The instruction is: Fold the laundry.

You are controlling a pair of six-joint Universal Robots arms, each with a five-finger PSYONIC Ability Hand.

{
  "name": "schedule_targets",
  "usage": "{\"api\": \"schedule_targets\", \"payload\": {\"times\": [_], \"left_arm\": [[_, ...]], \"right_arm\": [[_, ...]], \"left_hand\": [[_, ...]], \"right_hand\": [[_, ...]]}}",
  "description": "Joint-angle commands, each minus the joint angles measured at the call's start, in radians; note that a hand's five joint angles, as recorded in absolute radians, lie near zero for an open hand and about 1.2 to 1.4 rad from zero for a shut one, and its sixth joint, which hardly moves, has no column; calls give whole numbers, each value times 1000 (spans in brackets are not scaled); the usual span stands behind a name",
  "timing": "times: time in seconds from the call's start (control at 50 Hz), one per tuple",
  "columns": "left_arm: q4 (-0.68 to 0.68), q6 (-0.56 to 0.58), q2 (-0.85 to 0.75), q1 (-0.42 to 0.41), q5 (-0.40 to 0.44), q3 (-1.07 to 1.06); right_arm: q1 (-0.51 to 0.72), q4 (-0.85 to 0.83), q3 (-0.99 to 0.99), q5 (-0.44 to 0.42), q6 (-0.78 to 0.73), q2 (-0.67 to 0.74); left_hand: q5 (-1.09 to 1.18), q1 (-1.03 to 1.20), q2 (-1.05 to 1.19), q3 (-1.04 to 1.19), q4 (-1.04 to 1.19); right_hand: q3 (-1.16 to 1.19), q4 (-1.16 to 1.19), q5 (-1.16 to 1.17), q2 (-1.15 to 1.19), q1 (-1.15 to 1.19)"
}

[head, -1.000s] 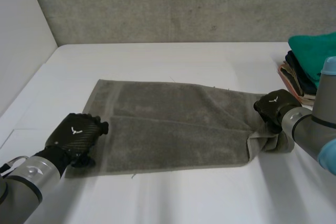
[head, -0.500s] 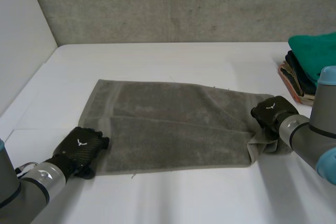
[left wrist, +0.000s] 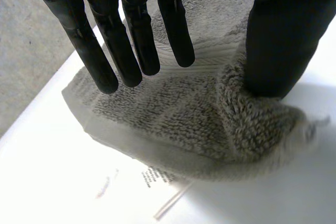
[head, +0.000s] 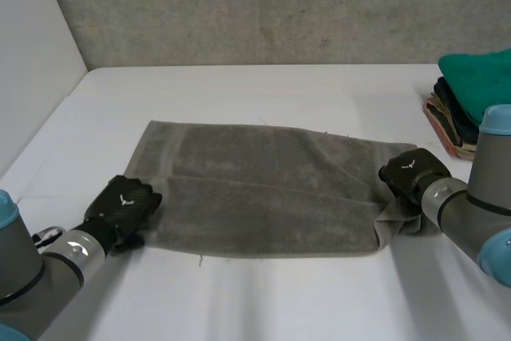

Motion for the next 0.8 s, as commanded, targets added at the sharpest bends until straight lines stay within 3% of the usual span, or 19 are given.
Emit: {"api": "schedule_targets", "payload": {"times": [0.02, 0.08, 0.1, 0.12, 0.26, 0.34, 0.48, 0.56, 0.68, 0.8], "left_arm": [[19, 25, -8, -1, -1, 37], [30, 25, -12, -1, -1, 45], [33, 25, -12, -1, -1, 45], [37, 25, -12, -1, -2, 46], [25, 19, 29, -4, -21, 40], [-24, -4, 200, 2, -30, 19], [-223, -145, 538, 49, -18, 11], [-269, -192, 610, 72, -12, 25], [-277, -191, 542, 80, 37, 17], [-276, -133, 270, 68, 30, 80]], "right_arm": [[1, -5, 5, 2, 0, 0], [1, -7, 10, 2, 0, 0], [1, -7, 11, 2, 0, 0], [1, -7, 11, 2, 0, 0], [0, -7, 11, 11, -8, -37], [-1, 41, 5, 12, -32, -126], [-14, 353, -33, 3, -205, -356], [-33, 452, -49, 2, -273, -385], [-46, 466, -50, 2, -290, -367], [-45, 431, -81, 11, -285, -143]], "left_hand": [[208, 175, 182, 183, 183], [316, 283, 291, 292, 291], [413, 380, 387, 388, 388], [683, 651, 658, 659, 659], [686, 654, 661, 662, 662], [686, 654, 661, 662, 662], [686, 654, 661, 662, 662], [686, 654, 661, 662, 662], [686, 654, 661, 662, 662], [686, 654, 661, 662, 662]], "right_hand": [[212, 199, 205, 224, 292], [212, 199, 205, 224, 292], [212, 199, 205, 224, 292], [212, 199, 205, 224, 292], [212, 199, 205, 224, 292], [212, 199, 205, 224, 292], [212, 199, 205, 224, 292], [212, 199, 205, 224, 292], [212, 199, 205, 224, 292], [212, 199, 205, 224, 292]]}}
